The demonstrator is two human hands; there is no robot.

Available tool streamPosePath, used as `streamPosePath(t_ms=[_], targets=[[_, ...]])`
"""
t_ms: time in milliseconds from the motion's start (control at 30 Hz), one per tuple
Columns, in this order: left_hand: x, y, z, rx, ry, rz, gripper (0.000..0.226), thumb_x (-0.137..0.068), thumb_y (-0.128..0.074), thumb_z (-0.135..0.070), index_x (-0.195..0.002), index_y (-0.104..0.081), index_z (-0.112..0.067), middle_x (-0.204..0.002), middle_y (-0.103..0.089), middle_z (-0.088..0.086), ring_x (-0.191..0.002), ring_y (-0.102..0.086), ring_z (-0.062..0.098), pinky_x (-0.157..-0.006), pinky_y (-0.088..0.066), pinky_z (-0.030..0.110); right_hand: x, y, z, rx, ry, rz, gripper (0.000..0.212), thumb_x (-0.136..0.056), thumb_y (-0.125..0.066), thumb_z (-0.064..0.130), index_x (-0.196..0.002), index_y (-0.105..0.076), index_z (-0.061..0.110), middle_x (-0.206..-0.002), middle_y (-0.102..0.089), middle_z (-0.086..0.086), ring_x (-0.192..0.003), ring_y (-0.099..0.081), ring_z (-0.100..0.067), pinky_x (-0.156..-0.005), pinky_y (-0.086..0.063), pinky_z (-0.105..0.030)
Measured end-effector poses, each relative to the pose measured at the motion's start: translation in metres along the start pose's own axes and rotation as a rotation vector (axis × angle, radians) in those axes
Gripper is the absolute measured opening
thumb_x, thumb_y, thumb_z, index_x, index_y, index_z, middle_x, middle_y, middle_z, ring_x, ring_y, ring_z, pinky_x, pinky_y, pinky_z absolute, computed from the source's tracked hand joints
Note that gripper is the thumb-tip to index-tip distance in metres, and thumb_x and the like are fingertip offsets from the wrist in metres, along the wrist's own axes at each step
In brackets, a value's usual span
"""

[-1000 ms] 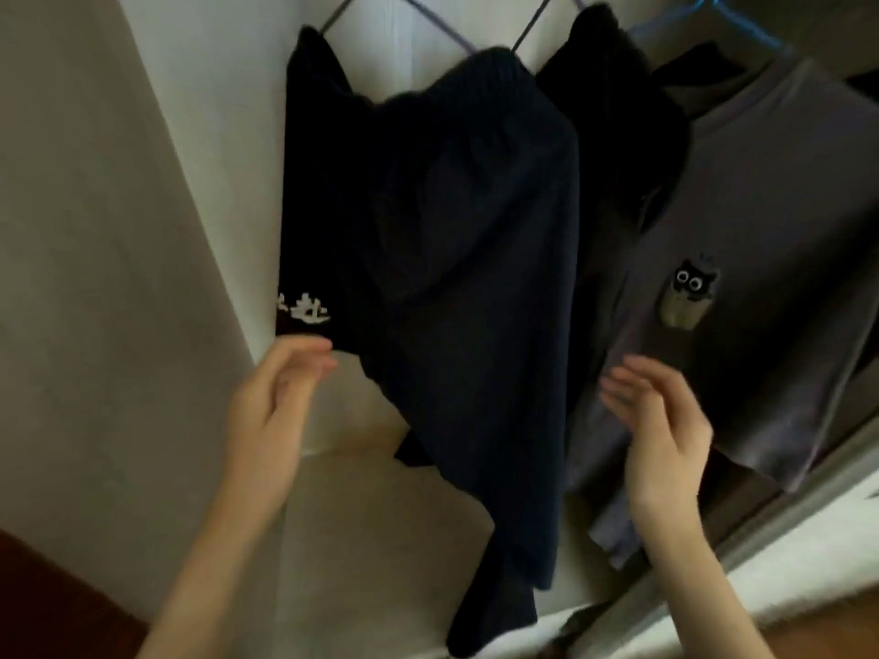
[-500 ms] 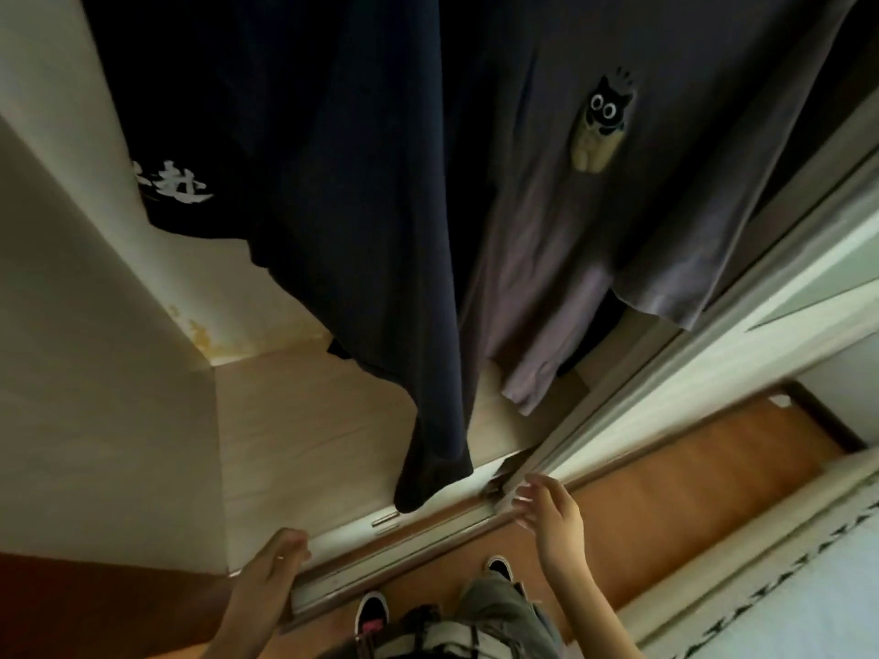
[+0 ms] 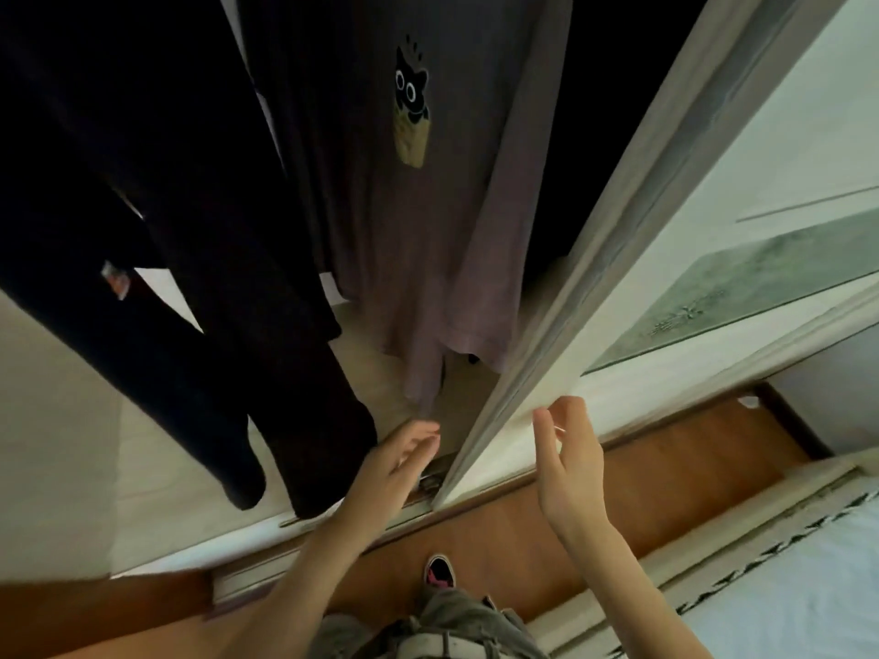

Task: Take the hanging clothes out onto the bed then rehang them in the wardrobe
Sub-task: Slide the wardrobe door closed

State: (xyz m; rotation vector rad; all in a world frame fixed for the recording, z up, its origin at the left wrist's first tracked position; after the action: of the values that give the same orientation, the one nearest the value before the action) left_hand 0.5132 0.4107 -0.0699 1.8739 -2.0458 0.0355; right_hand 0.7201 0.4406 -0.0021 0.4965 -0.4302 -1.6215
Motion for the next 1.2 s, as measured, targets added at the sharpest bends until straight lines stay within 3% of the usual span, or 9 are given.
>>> streamPosePath(t_ms=[133, 267, 500, 700, 767, 933, 1033, 1133, 1200], targets=[[-0.023, -0.032, -0.051, 0.089, -0.120, 0.002, 0.045, -0.089, -0.047, -0.053, -0.129, -0.052, -0.033, -0.129, -0.060, -0.010, -0.120, -0.053, -0.002, -0.097, -0.039, 0.008, -0.006, 0.003, 0.010, 0.112, 0.126, 0.137, 0.019, -0.098, -0.043, 0.040, -0.091, -0.052, 0.026, -0.086, -0.059, 0.015, -0.088, -0.058, -0.003, -0.079, -0.048, -0.024], [-0.018, -0.053, -0.073, 0.190, -0.174, 0.010, 0.033, -0.091, -0.047, -0.045, -0.121, -0.057, -0.036, -0.120, -0.067, -0.013, -0.115, -0.060, 0.004, -0.103, -0.046, 0.030, -0.007, 0.003, 0.011, 0.161, 0.147, 0.162, 0.026, -0.096, -0.040, 0.047, -0.097, -0.055, 0.025, -0.092, -0.063, 0.011, -0.093, -0.060, -0.003, -0.077, -0.050, -0.028], [0.001, -0.035, -0.059, 0.213, -0.154, -0.144, 0.033, -0.093, -0.046, -0.047, -0.122, -0.056, -0.035, -0.120, -0.067, -0.008, -0.115, -0.061, 0.011, -0.103, -0.046, 0.044, 0.003, -0.016, 0.025, 0.197, 0.199, 0.231, 0.044, -0.093, -0.034, 0.053, -0.093, -0.057, 0.015, -0.090, -0.072, 0.001, -0.096, -0.068, -0.018, -0.074, -0.050, -0.034], [0.038, 0.010, -0.041, 0.300, -0.185, -0.249, 0.030, -0.096, -0.047, -0.033, -0.124, -0.056, -0.025, -0.121, -0.066, -0.003, -0.117, -0.060, 0.008, -0.099, -0.046, 0.022, 0.033, -0.058, 0.059, 0.223, 0.285, 0.308, 0.032, -0.095, -0.037, 0.047, -0.088, -0.050, 0.018, -0.090, -0.072, -0.002, -0.091, -0.068, -0.023, -0.065, -0.044, -0.032], [0.055, 0.030, -0.033, 0.307, -0.192, -0.301, 0.034, -0.097, -0.047, -0.033, -0.125, -0.057, -0.018, -0.121, -0.066, -0.002, -0.118, -0.059, 0.009, -0.098, -0.045, 0.019, 0.045, -0.076, 0.074, 0.234, 0.322, 0.350, 0.029, -0.097, -0.039, 0.045, -0.088, -0.048, 0.019, -0.087, -0.070, -0.002, -0.085, -0.068, -0.024, -0.060, -0.037, -0.029], [0.097, 0.082, -0.008, 0.275, -0.149, -0.433, 0.027, -0.100, -0.043, -0.027, -0.121, -0.059, -0.022, -0.117, -0.067, -0.008, -0.115, -0.060, 0.006, -0.097, -0.045, 0.019, 0.080, -0.125, 0.114, 0.317, 0.520, 0.372, 0.036, -0.099, -0.041, 0.037, -0.089, -0.057, 0.007, -0.071, -0.069, -0.009, -0.061, -0.066, -0.031, -0.046, -0.043, -0.032], [0.130, 0.118, 0.009, 0.179, -0.119, -0.585, 0.034, -0.096, -0.045, -0.041, -0.120, -0.062, -0.023, -0.113, -0.069, -0.005, -0.110, -0.063, 0.010, -0.099, -0.050, 0.033, 0.102, -0.155, 0.131, 0.348, 0.602, 0.387, 0.018, -0.096, -0.053, 0.019, -0.084, -0.057, 0.006, -0.057, -0.062, -0.007, -0.043, -0.060, -0.027, -0.037, -0.026, -0.022], [0.179, 0.159, 0.011, 0.067, -0.139, -0.791, 0.022, -0.098, -0.050, -0.029, -0.116, -0.062, -0.024, -0.109, -0.068, -0.011, -0.107, -0.062, 0.001, -0.092, -0.048, 0.017, 0.122, -0.182, 0.151, 0.373, 0.689, 0.389, 0.011, -0.089, -0.062, 0.007, -0.080, -0.058, 0.004, -0.053, -0.060, -0.006, -0.036, -0.056, -0.025, -0.037, -0.011, -0.010], [0.220, 0.192, 0.008, -0.028, -0.150, -0.964, 0.020, -0.099, -0.050, -0.025, -0.115, -0.061, -0.023, -0.111, -0.066, -0.010, -0.108, -0.060, 0.000, -0.091, -0.045, 0.015, 0.135, -0.199, 0.164, 0.363, 0.747, 0.383, 0.010, -0.088, -0.063, 0.003, -0.079, -0.059, 0.001, -0.052, -0.060, -0.008, -0.035, -0.056, -0.026, -0.033, -0.014, -0.011]])
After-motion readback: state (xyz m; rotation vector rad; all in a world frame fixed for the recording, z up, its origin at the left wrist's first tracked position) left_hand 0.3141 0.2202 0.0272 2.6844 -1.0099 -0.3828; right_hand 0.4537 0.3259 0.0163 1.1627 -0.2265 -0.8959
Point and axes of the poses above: each hand's wrist, its own x-axis away from the middle knuckle, its own y-axis out of the back of the hand, z = x × y, the point moved 8 cm from there along -x, towards the middle knuckle
